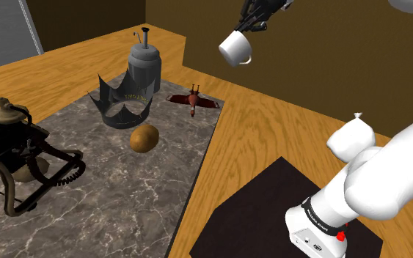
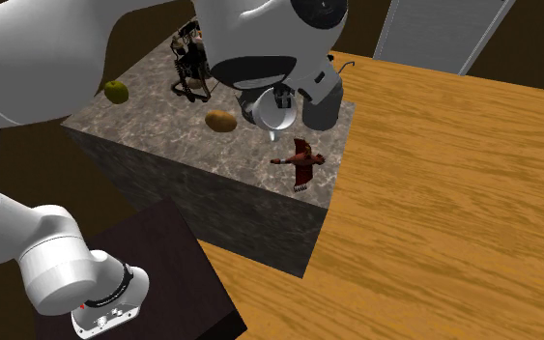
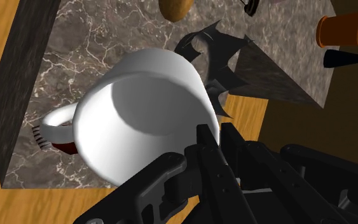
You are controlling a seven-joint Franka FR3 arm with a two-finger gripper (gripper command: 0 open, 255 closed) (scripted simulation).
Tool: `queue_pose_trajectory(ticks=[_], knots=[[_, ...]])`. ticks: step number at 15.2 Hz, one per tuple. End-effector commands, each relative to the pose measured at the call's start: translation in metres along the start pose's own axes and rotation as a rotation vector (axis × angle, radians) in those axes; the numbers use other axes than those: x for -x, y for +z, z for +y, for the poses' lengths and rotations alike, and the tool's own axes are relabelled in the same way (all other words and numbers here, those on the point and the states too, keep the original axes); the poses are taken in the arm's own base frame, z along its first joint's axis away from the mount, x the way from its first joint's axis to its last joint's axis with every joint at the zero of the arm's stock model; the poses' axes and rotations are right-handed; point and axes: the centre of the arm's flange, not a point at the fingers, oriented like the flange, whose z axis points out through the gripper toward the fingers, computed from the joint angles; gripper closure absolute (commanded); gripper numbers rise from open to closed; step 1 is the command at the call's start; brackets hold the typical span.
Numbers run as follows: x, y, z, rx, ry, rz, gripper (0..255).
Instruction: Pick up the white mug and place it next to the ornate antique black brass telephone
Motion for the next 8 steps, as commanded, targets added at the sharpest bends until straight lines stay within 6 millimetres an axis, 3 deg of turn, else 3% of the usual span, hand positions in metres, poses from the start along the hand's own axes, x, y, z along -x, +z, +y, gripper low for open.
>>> queue_pose_trajectory(ticks=[1, 8], knots=[[0.000, -0.008, -0.007, 0.000, 0.000, 0.000, 255], [0.002, -0.037, -0.030, 0.000, 0.000, 0.000, 255]])
